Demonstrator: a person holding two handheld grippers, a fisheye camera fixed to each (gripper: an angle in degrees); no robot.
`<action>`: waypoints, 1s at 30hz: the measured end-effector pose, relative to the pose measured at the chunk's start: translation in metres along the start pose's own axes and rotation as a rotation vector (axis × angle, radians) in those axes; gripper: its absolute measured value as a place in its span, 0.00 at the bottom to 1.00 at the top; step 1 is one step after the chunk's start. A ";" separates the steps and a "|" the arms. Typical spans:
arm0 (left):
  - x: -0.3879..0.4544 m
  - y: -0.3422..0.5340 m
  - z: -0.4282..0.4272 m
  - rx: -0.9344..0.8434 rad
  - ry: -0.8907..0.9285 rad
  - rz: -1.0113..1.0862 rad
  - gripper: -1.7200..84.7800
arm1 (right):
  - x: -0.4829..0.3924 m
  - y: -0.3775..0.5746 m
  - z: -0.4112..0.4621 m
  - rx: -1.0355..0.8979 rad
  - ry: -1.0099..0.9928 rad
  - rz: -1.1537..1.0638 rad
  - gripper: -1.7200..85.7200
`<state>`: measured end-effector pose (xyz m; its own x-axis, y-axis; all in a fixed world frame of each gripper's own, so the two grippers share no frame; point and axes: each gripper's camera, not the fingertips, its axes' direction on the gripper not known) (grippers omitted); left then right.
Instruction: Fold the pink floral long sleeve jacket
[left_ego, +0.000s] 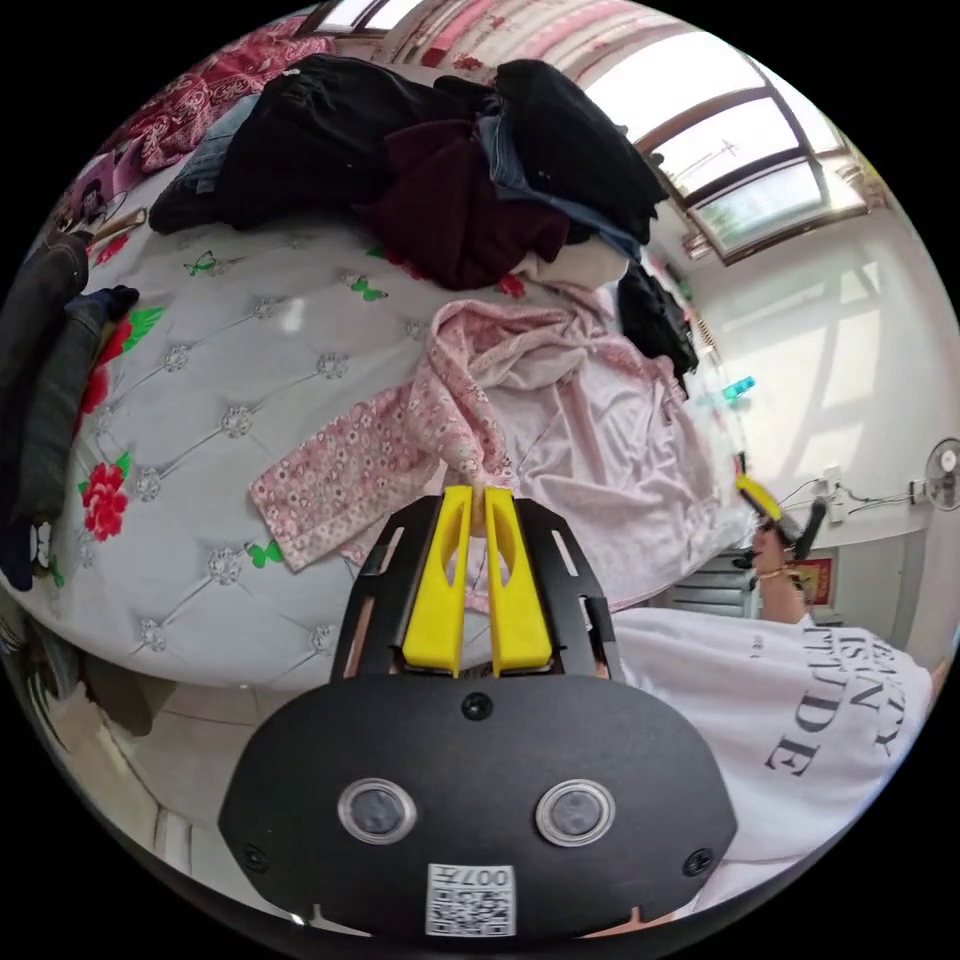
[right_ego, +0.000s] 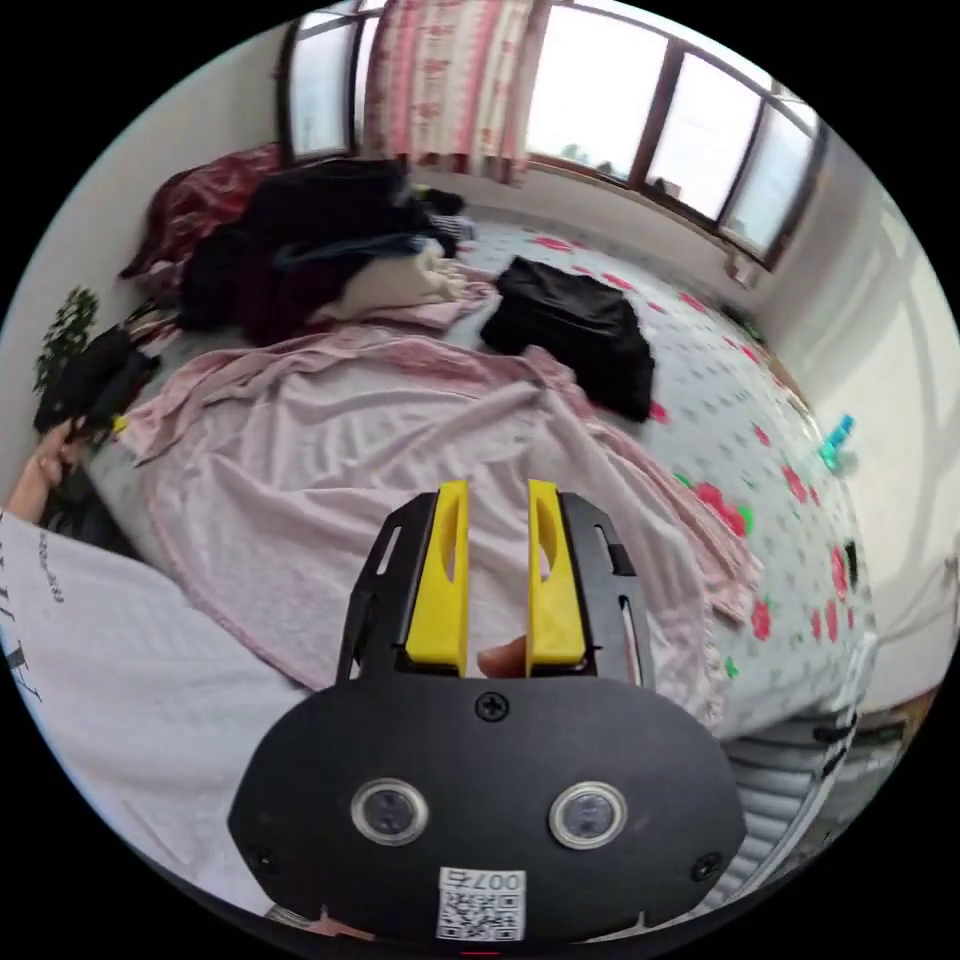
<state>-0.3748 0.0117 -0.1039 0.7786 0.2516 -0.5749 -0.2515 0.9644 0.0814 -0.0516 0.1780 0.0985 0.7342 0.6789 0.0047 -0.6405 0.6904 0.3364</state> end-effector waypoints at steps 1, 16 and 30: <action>-0.008 -0.012 -0.017 0.027 0.040 -0.008 0.02 | -0.029 -0.007 0.007 -0.001 -0.066 -0.060 0.10; -0.072 0.007 -0.064 0.138 -0.229 -0.146 0.14 | -0.412 -0.024 0.134 -0.325 -0.435 -0.813 0.06; 0.052 0.102 0.026 -0.073 -0.425 0.206 0.01 | -0.269 -0.018 0.087 -0.441 -0.914 -0.563 0.09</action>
<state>-0.3447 0.1255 -0.1044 0.8705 0.4628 -0.1675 -0.4533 0.8865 0.0930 -0.2178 -0.0389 0.1728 0.7140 -0.0613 0.6975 -0.0625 0.9866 0.1507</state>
